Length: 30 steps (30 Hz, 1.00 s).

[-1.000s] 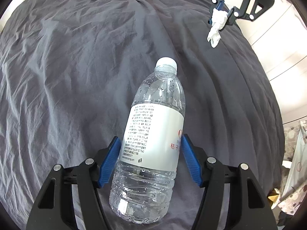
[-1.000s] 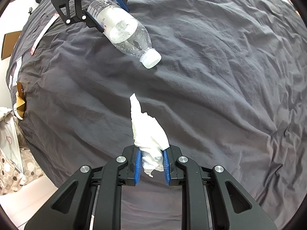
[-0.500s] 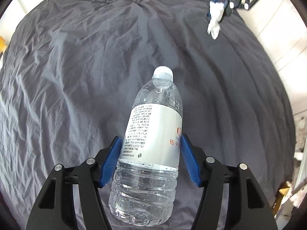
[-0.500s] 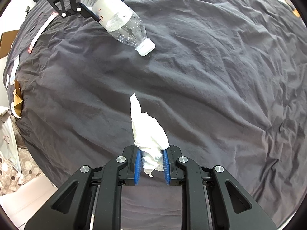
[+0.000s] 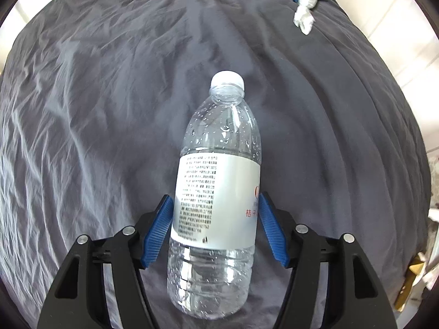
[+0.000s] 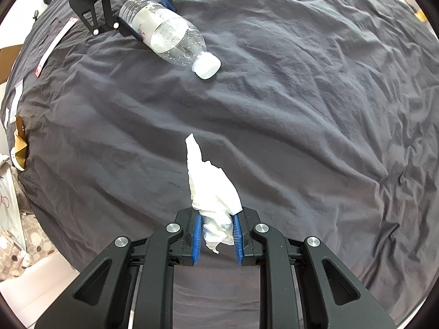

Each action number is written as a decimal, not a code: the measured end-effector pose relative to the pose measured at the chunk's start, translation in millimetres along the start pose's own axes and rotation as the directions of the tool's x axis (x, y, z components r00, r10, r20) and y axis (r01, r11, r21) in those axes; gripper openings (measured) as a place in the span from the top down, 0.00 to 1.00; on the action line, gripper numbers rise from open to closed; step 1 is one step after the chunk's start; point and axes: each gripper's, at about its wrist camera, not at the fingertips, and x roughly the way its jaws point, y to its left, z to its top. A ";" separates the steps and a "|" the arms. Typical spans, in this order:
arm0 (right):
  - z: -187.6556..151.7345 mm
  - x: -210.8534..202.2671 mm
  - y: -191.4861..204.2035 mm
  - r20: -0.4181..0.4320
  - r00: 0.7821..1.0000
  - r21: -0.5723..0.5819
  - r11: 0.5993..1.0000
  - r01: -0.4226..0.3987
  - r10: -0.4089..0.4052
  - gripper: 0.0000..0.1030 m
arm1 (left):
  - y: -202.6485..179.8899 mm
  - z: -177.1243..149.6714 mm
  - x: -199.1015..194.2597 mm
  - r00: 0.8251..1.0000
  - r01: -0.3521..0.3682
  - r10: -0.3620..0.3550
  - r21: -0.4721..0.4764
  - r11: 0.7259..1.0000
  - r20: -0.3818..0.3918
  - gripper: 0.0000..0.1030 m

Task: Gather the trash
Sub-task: 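Carry the water bottle and tissue over the white bin with both tools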

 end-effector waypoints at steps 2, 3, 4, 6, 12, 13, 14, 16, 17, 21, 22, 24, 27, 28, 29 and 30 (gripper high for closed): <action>-0.5 0.6 -0.3 0.004 1.000 0.005 1.000 -0.002 0.002 0.83 | -7.0 -1.8 2.6 1.000 -0.024 0.023 0.030 0.999 0.019 0.38; -0.6 0.9 -0.9 0.003 1.000 0.006 1.000 -0.003 0.003 0.83 | -9.3 -1.6 5.8 0.999 -0.037 0.036 0.039 0.999 0.026 0.38; -0.9 1.3 -1.2 0.004 1.000 0.007 1.000 -0.002 0.002 0.83 | -10.9 -2.1 7.0 0.999 -0.038 0.037 0.036 0.999 0.032 0.38; -1.1 2.0 -2.0 0.003 1.000 0.007 1.000 -0.006 0.006 0.83 | -7.0 -2.3 8.1 0.998 -0.028 0.028 -0.006 1.000 0.061 0.39; -4.3 5.9 -3.7 -0.003 1.000 0.014 1.000 -0.008 0.008 0.83 | 0.0 1.9 5.3 0.997 0.021 -0.014 -0.086 0.996 0.076 0.40; -4.6 5.7 -3.6 -0.001 1.000 0.017 1.000 -0.008 0.008 0.83 | 0.3 4.0 3.5 0.997 0.016 -0.010 -0.081 0.997 0.076 0.40; -5.1 5.0 -4.4 0.003 1.000 0.020 1.000 -0.007 0.007 0.83 | -0.7 4.5 0.6 0.997 0.013 -0.007 -0.077 0.997 0.077 0.40; -5.0 4.3 -4.2 0.008 1.000 0.022 1.000 -0.009 0.009 0.83 | 0.0 6.7 -4.4 0.997 0.010 -0.005 -0.073 0.997 0.078 0.40; -6.0 3.0 -5.5 0.009 1.000 0.020 1.000 -0.007 0.007 0.83 | 0.5 6.8 -6.5 0.997 0.008 -0.001 -0.075 0.997 0.081 0.41; -6.7 -2.2 -6.0 0.018 1.000 0.017 1.000 -0.001 0.001 0.83 | 7.8 11.6 -11.3 0.995 -0.006 0.014 -0.080 0.997 0.095 0.41; -7.0 -4.8 -5.9 0.021 1.000 0.021 1.000 -0.001 0.000 0.83 | 8.6 12.1 -14.3 0.995 -0.005 0.014 -0.086 0.996 0.100 0.41; -8.8 -9.4 -5.6 0.025 1.000 0.023 1.000 0.005 -0.005 0.83 | 6.2 12.7 -22.4 0.994 -0.010 0.019 -0.091 0.996 0.105 0.41; -13.5 -20.6 -0.6 0.037 0.999 0.029 1.000 0.011 -0.012 0.83 | -2.4 14.1 -36.8 0.994 -0.018 0.026 -0.077 0.997 0.103 0.41; -16.5 -26.4 2.9 0.046 0.999 0.030 0.999 0.014 -0.015 0.83 | -7.1 15.5 -43.3 0.994 -0.027 0.034 -0.069 0.997 0.103 0.41; -20.7 -32.2 7.0 0.052 0.998 0.036 0.999 0.016 -0.018 0.83 | -9.8 17.1 -47.9 0.994 -0.030 0.037 -0.064 0.998 0.105 0.41; -24.4 -37.6 10.7 0.057 0.998 0.040 0.999 0.021 -0.023 0.83 | -15.1 19.8 -55.5 0.993 -0.035 0.041 -0.057 0.998 0.109 0.41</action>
